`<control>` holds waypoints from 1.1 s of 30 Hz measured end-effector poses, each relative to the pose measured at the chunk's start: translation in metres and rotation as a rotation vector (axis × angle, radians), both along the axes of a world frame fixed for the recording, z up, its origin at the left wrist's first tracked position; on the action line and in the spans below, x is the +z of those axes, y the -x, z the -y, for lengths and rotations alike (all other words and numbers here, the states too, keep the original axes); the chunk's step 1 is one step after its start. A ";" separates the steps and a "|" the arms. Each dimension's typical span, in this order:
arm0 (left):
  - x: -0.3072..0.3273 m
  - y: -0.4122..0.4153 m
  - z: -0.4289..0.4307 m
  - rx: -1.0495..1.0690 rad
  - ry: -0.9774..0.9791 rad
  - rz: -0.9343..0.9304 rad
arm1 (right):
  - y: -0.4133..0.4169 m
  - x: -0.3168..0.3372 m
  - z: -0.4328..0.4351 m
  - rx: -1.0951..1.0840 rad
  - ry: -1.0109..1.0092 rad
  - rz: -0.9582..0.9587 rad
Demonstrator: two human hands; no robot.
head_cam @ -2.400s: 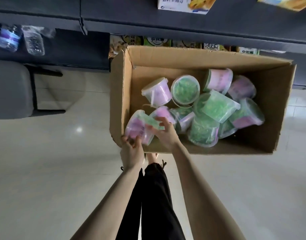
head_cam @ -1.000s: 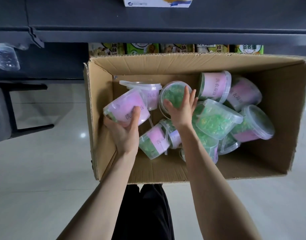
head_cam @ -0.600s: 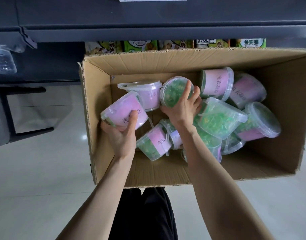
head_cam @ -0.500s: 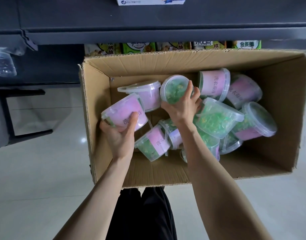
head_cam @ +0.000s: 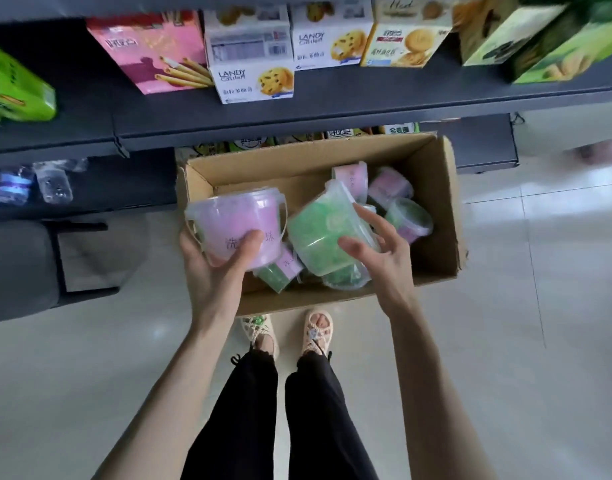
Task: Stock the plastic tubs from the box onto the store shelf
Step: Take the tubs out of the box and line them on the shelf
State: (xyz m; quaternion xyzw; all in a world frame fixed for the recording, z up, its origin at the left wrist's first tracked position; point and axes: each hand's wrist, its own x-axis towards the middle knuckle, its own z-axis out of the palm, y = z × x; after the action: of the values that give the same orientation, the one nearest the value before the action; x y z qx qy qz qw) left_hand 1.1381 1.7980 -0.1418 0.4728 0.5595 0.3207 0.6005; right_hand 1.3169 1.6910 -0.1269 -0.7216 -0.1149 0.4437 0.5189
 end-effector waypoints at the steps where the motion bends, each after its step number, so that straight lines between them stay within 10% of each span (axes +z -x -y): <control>1: 0.019 -0.001 0.007 -0.035 -0.014 0.011 | -0.002 0.018 0.011 0.001 -0.043 -0.013; 18: 0.213 -0.158 0.231 -0.086 -0.269 0.182 | -0.163 0.195 0.232 -0.086 -0.431 -0.025; 33: 0.392 -0.353 0.104 -0.031 -0.716 0.453 | -0.356 0.412 0.117 0.030 -0.765 0.468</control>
State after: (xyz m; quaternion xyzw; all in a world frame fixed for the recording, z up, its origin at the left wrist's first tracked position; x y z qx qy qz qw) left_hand 1.4913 1.6940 0.2507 0.5774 0.2593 0.5817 0.5109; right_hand 1.6728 1.5744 0.2850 -0.5571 -0.3953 0.2015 0.7019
